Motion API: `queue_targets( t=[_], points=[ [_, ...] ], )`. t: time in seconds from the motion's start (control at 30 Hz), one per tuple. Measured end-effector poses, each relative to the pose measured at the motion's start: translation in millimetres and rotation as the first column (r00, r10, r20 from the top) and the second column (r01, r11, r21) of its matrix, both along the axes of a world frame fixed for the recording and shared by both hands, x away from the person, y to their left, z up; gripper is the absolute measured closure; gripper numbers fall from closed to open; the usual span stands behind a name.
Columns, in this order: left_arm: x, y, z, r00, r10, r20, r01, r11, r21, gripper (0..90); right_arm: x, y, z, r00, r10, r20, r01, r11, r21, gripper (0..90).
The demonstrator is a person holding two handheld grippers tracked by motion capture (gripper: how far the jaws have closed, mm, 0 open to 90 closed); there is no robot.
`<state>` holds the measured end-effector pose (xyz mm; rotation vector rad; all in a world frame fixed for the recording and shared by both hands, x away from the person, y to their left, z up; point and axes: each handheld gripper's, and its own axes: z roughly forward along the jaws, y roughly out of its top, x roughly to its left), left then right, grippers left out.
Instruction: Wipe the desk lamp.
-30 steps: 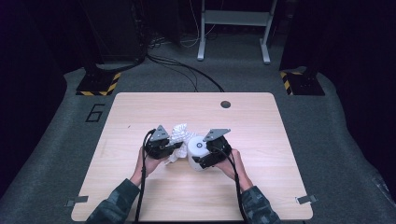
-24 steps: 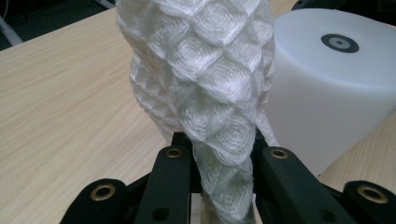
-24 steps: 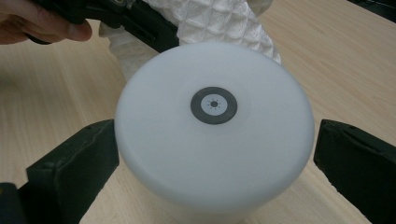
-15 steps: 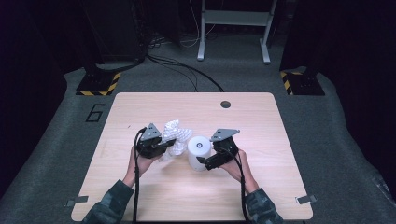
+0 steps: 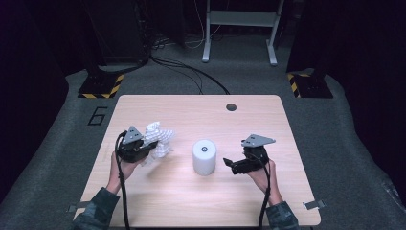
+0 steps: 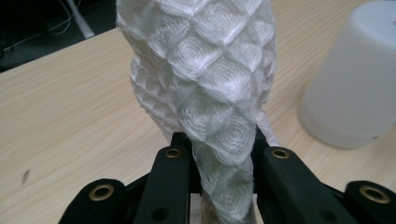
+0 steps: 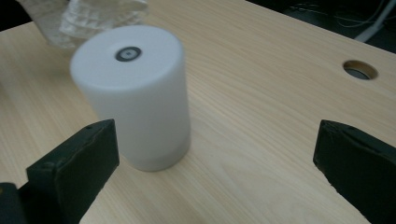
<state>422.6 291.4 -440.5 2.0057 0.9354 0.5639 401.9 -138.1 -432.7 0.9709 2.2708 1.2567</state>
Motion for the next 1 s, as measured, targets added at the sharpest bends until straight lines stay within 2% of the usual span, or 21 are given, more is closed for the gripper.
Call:
queue_targets(
  t=[0.03,0.1,0.17,0.27,0.3,0.43,0.57,0.6,0.63,0.67,0.7,0.77,0.83,0.9,0.97,1.0],
  points=[
    [0.8,4.4,-3.0,0.9999,0.013,-0.009,-0.013,0.9999,0.009,78.0,-0.6,-5.2,-2.1,0.9998,-0.018,-0.008,0.018,1.000,0.000,0.0],
    [3.0,13.6,-10.0,0.9988,0.036,-0.033,-0.036,0.9993,0.002,77.9,-2.6,-16.1,-6.9,0.9981,-0.059,-0.018,0.059,0.998,0.006,0.0],
    [5.2,19.8,-17.0,0.9970,0.059,-0.049,-0.058,0.9980,0.022,77.8,-3.6,-26.4,-12.9,0.9952,-0.093,-0.031,0.093,0.996,0.013,0.0],
    [10.9,29.1,-30.2,0.9917,0.093,-0.089,-0.090,0.9953,0.034,77.4,-4.6,-38.3,-22.4,0.9892,-0.140,-0.044,0.140,0.990,-0.005,0.0],
    [13.4,33.1,-34.4,0.9884,0.103,-0.112,-0.099,0.9945,0.034,77.3,-5.0,-41.7,-26.4,0.9861,-0.158,-0.051,0.158,0.987,-0.010,0.0],
    [20.5,40.9,-49.7,0.9778,0.135,-0.160,-0.128,0.9904,0.052,76.6,-6.8,-51.9,-43.1,0.9731,-0.217,-0.077,0.214,0.976,-0.047,0.0],
    [25.4,45.0,-62.7,0.9711,0.156,-0.180,-0.145,0.9866,0.075,75.9,-7.2,-60.5,-56.8,0.9648,-0.246,-0.094,0.240,0.968,-0.069,0.0],
    [26.0,45.6,-63.6,0.9695,0.154,-0.190,-0.142,0.9871,0.073,75.5,-7.8,-61.8,-59.2,0.9601,-0.259,-0.106,0.252,0.965,-0.076,0.0],
    [26.4,45.0,-66.0,0.9708,0.157,-0.182,-0.146,0.9868,0.069,75.0,-7.5,-63.4,-61.2,0.9614,-0.255,-0.103,0.248,0.966,-0.076,0.0],
    [26.3,44.9,-65.1,0.9695,0.155,-0.190,-0.143,0.9868,0.077,73.9,-7.5,-64.2,-64.2,0.9569,-0.269,-0.109,0.263,0.963,-0.064,0.0],
    [26.4,45.0,-64.0,0.9714,0.149,-0.185,-0.135,0.9871,0.087,71.1,-7.8,-66.3,-65.6,0.9574,-0.266,-0.113,0.259,0.963,-0.069,0.0],
    [25.5,44.0,-62.0,0.9727,0.158,-0.170,-0.144,0.9853,0.092,60.0,-8.5,-67.4,-67.6,0.9544,-0.272,-0.122,0.267,0.962,-0.057,0.0],
    [23.1,44.2,-58.1,0.9736,0.167,-0.156,-0.151,0.9826,0.108,40.1,-9.0,-69.5,-68.2,0.9546,-0.274,-0.116,0.269,0.961,-0.057,0.0],
    [19.9,44.4,-53.7,0.9746,0.174,-0.141,-0.159,0.9806,0.115,24.2,-9.3,-71.0,-68.0,0.9553,-0.275,-0.109,0.271,0.961,-0.054,0.0],
    [13.8,46.0,-46.7,0.9776,0.167,-0.128,-0.155,0.9826,0.103,16.1,-10.3,-72.8,-67.0,0.9534,-0.279,-0.114,0.275,0.960,-0.054,0.0],
    [11.6,46.1,-44.9,0.9777,0.171,-0.122,-0.160,0.9827,0.094,15.4,-10.8,-74.0,-66.9,0.9526,-0.283,-0.112,0.279,0.959,-0.049,0.0]
  ],
)
